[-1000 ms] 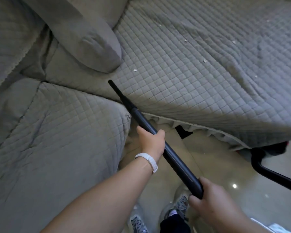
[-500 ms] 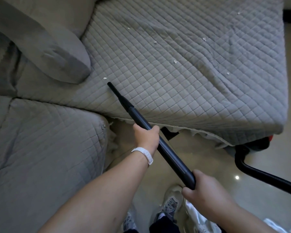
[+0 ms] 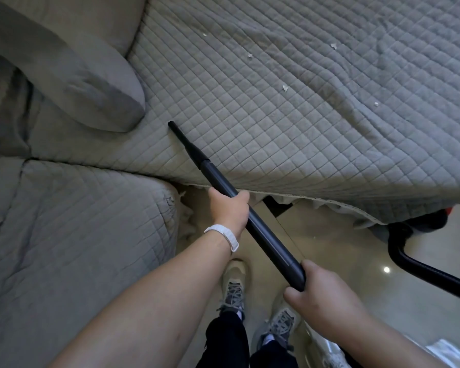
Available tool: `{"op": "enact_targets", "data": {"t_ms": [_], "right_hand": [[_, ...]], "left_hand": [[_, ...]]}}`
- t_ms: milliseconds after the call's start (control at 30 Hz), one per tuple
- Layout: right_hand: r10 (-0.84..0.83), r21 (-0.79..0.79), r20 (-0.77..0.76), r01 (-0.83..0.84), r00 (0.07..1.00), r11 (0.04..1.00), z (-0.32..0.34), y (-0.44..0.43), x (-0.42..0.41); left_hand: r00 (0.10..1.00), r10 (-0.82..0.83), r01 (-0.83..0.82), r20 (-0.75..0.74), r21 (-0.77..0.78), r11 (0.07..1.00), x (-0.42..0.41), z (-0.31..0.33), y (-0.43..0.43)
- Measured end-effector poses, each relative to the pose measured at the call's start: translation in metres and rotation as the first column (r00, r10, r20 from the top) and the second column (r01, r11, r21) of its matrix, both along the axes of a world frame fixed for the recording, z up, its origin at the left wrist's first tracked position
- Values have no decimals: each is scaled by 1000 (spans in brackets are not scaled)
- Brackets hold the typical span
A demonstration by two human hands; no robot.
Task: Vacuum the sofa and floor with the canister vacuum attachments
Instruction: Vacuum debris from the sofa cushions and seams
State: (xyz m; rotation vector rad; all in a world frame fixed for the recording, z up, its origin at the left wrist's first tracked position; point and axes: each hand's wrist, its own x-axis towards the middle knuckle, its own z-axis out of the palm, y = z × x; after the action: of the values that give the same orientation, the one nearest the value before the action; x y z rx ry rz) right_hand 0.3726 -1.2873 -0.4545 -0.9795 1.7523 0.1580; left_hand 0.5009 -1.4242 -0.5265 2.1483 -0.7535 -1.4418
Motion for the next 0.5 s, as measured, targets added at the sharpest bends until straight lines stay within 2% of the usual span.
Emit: {"op": "enact_targets", "data": {"t_ms": [300, 500], "right_hand": [[-22, 20, -26, 23, 999, 1000, 7, -13, 10], [-120, 7, -55, 120, 991, 993, 24, -18, 2]], "left_hand": [[999, -31, 31, -32, -10, 999, 8, 3, -17], [994, -84, 84, -66, -4, 996, -12, 14, -31]]}}
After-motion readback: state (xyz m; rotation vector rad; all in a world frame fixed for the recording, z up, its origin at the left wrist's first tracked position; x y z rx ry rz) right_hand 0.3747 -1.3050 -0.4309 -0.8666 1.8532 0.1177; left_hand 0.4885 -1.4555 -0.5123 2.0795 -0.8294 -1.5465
